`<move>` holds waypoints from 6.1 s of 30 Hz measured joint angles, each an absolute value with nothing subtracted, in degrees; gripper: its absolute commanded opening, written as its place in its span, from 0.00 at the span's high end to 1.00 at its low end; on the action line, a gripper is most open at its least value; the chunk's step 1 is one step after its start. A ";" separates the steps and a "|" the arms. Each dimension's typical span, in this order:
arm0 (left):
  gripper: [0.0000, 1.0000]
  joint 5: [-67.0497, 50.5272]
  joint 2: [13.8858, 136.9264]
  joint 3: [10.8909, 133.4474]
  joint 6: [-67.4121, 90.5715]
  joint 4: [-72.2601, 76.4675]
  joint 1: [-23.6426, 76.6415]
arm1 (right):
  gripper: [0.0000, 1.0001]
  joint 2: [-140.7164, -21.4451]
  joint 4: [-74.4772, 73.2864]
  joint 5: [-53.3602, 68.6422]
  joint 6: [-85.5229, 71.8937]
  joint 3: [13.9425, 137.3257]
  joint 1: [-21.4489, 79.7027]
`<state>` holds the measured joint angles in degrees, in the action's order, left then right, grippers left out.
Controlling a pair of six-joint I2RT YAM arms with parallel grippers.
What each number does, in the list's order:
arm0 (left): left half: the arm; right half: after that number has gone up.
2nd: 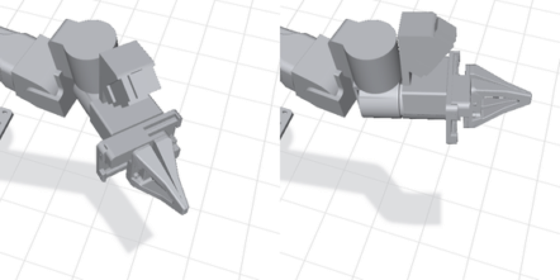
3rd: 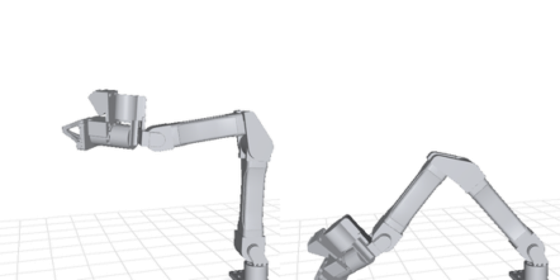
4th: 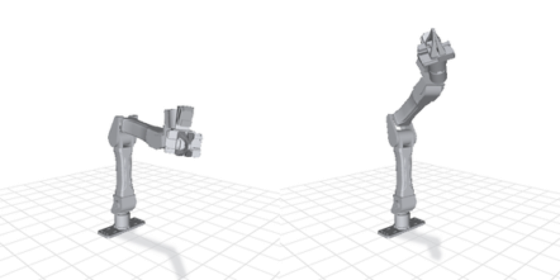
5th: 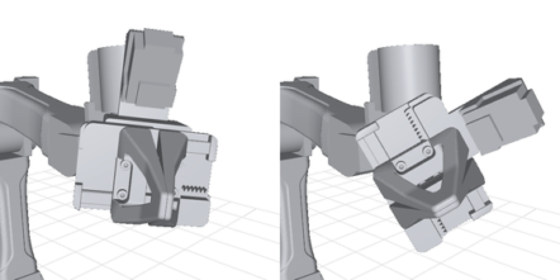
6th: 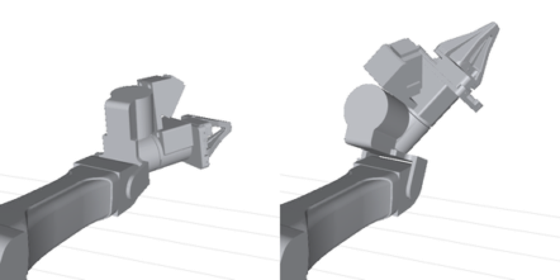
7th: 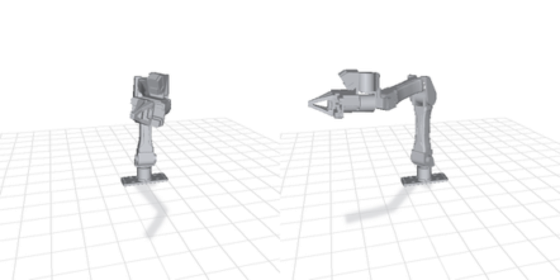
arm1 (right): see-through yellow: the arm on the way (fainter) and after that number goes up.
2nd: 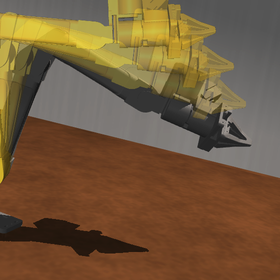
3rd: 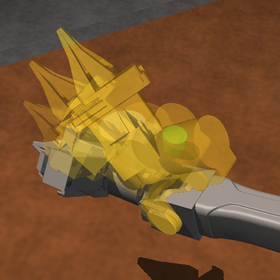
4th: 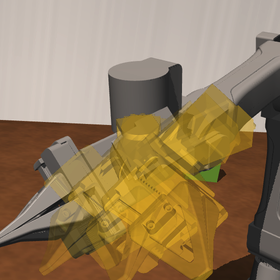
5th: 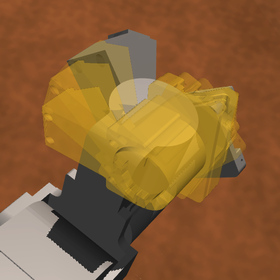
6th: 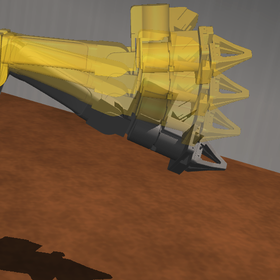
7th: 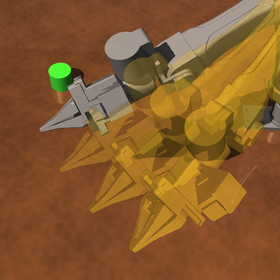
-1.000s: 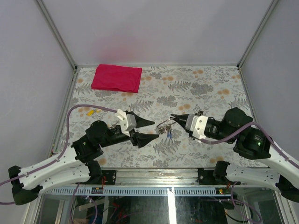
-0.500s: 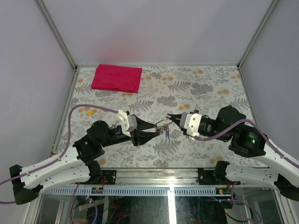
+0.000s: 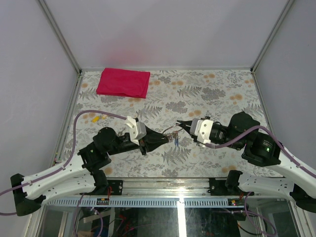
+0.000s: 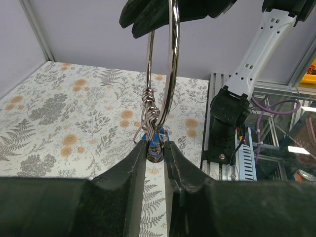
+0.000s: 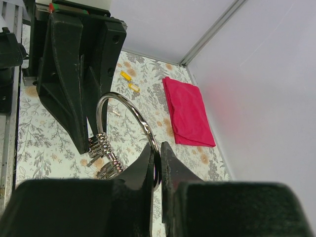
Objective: Put the keys on the keyring
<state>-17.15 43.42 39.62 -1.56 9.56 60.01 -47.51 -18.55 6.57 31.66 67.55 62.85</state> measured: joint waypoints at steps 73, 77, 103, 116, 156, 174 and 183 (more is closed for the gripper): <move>0.57 -17.63 43.53 44.12 0.21 0.82 60.01 | 0.97 -47.27 -18.55 5.74 30.89 66.46 62.85; 0.61 -17.61 43.94 43.81 0.34 1.37 60.01 | 0.97 -47.27 -18.52 5.74 30.83 66.46 62.85; 0.85 -16.05 43.09 43.38 0.58 1.23 60.01 | 0.97 -47.20 -18.50 6.11 30.57 66.46 62.85; 0.59 -15.27 42.54 43.40 0.16 -0.86 60.01 | 0.97 -46.98 -18.57 5.67 30.59 66.24 62.85; 0.82 -17.19 44.51 43.42 1.37 2.28 60.01 | 0.97 -46.13 -18.63 5.52 30.59 65.69 62.85; 0.81 -18.13 47.22 48.75 1.04 -14.48 60.01 | 0.94 -44.75 -18.94 4.89 30.83 58.94 62.85; 0.74 -18.76 49.04 49.93 0.99 -17.15 60.01 | 0.94 -44.71 -18.74 4.97 29.78 56.99 62.85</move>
<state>-18.76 49.04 49.93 0.99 -17.15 60.01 -44.71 -18.74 4.97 29.78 56.99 62.85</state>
